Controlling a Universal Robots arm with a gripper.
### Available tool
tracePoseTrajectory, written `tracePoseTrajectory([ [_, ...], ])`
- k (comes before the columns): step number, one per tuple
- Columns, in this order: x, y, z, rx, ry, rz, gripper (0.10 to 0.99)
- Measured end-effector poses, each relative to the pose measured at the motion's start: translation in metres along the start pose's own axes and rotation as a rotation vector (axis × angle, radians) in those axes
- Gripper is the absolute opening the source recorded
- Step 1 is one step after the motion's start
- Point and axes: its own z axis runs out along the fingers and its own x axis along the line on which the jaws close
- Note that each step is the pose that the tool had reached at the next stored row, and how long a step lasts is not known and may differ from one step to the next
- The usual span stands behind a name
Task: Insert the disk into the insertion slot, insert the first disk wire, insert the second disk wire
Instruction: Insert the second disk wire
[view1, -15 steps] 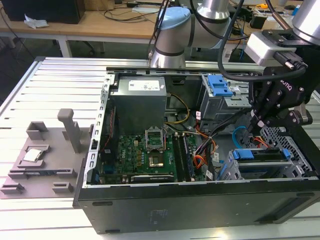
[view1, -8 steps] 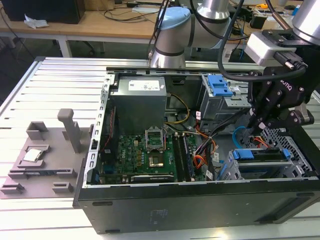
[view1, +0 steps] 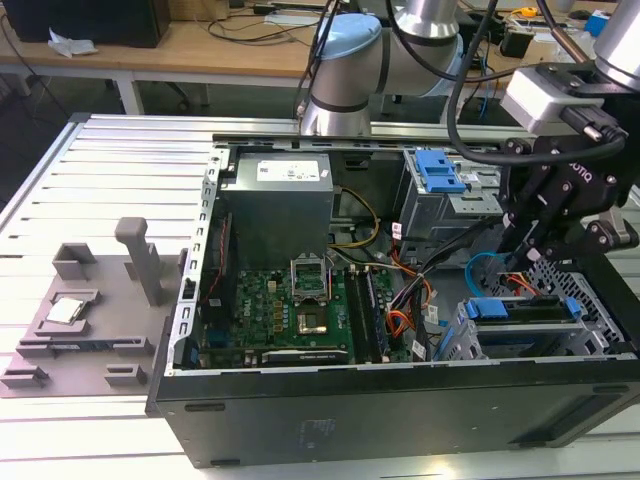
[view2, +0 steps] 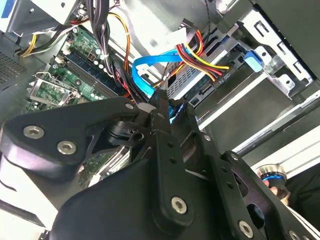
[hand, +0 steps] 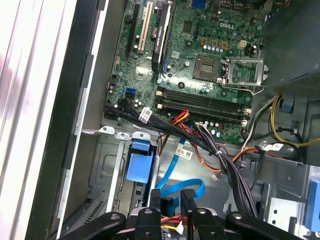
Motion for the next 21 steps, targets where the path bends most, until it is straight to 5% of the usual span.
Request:
tracePoseTrajectory([
  [4,0.0000,-0.0001,0.0001,0.000,-0.0002,-0.001,0.286],
  [5,0.0000,-0.0001,0.0001,0.000,-0.0002,-0.001,0.169],
  [15,-0.0001,-0.0001,0.0002,0.000,-0.0007,0.005,0.165],
  [21,0.0000,-0.0002,0.0005,0.002,-0.0134,0.171,0.165],
])
